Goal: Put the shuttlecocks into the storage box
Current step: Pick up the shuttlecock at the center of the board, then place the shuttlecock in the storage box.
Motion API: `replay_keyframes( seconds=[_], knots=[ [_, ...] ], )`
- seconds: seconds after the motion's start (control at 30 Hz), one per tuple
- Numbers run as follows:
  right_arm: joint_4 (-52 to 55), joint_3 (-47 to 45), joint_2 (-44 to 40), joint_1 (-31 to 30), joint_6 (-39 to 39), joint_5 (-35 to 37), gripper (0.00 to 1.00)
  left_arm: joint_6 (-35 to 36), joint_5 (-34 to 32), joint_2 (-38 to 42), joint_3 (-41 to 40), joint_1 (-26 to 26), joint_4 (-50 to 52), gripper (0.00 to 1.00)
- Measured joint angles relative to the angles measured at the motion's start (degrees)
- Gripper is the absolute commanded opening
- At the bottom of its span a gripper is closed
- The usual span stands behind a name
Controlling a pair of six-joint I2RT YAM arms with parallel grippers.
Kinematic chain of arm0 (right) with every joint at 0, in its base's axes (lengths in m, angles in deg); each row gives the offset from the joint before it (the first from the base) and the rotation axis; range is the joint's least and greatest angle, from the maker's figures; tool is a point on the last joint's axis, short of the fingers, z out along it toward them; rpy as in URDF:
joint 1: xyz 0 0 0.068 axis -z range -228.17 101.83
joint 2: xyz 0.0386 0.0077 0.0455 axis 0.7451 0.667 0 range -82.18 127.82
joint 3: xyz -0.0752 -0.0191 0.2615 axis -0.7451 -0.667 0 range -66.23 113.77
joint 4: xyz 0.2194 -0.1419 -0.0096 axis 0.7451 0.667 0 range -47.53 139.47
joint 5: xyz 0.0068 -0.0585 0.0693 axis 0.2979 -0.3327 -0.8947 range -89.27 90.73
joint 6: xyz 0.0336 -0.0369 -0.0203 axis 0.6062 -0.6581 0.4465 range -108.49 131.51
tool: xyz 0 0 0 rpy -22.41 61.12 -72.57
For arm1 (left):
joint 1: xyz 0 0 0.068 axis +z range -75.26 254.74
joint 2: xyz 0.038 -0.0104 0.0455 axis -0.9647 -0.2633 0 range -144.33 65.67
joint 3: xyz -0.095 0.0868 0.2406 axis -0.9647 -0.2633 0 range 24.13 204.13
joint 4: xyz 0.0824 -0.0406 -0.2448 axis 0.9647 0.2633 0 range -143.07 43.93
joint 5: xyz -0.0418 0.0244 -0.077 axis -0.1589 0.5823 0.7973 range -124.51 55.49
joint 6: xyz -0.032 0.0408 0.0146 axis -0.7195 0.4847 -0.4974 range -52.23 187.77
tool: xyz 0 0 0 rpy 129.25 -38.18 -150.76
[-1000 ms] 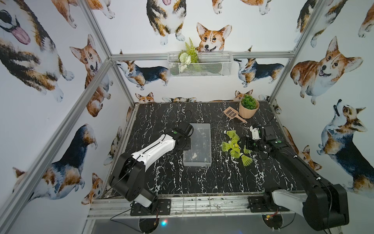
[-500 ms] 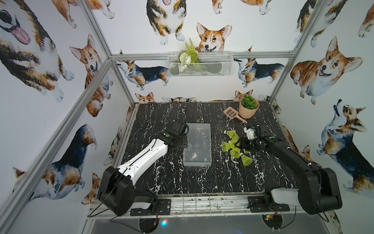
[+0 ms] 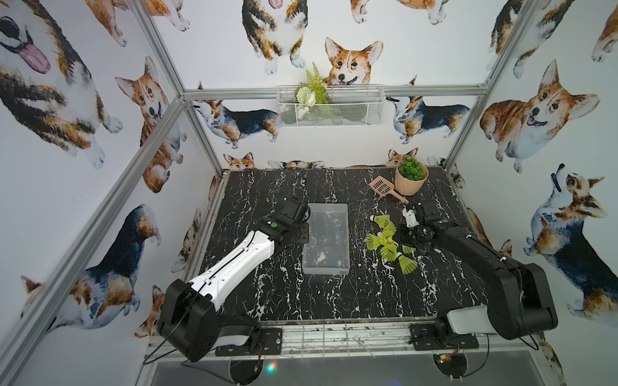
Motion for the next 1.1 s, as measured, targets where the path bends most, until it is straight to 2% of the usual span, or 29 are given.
replay_keyframes(
  seconds=[0.13,0.27,0.47,0.57,0.73,0.93,1.1],
  knots=[
    [0.02,1.11,1.09,-0.31,0.46,1.16,0.09,0.66,0.57,0.90,0.00,0.00,-0.02,0.49],
    [0.11,2.10,1.22,-0.63,1.62,1.51,0.01,1.77,1.44,2.05,0.02,-0.02,-0.22,0.49],
    [1.92,4.26,0.33,-0.96,1.92,3.50,0.00,3.67,2.75,3.21,0.85,-0.55,-0.50,0.49],
    [4.66,6.97,-0.72,-1.40,1.88,4.39,0.00,5.86,4.24,3.63,2.27,-2.71,-0.81,0.49],
    [11.80,15.08,-0.94,-2.34,0.98,5.40,0.00,11.98,4.50,3.54,7.26,-10.62,-1.99,0.57],
    [19.80,23.93,1.46,-5.11,-1.22,4.28,0.00,22.58,0.90,0.11,13.97,-21.94,-3.65,0.66],
    [24.00,29.20,4.79,-7.32,-1.53,1.55,0.00,31.19,-0.48,-3.41,17.46,-28.02,-5.07,0.71]
  ],
)
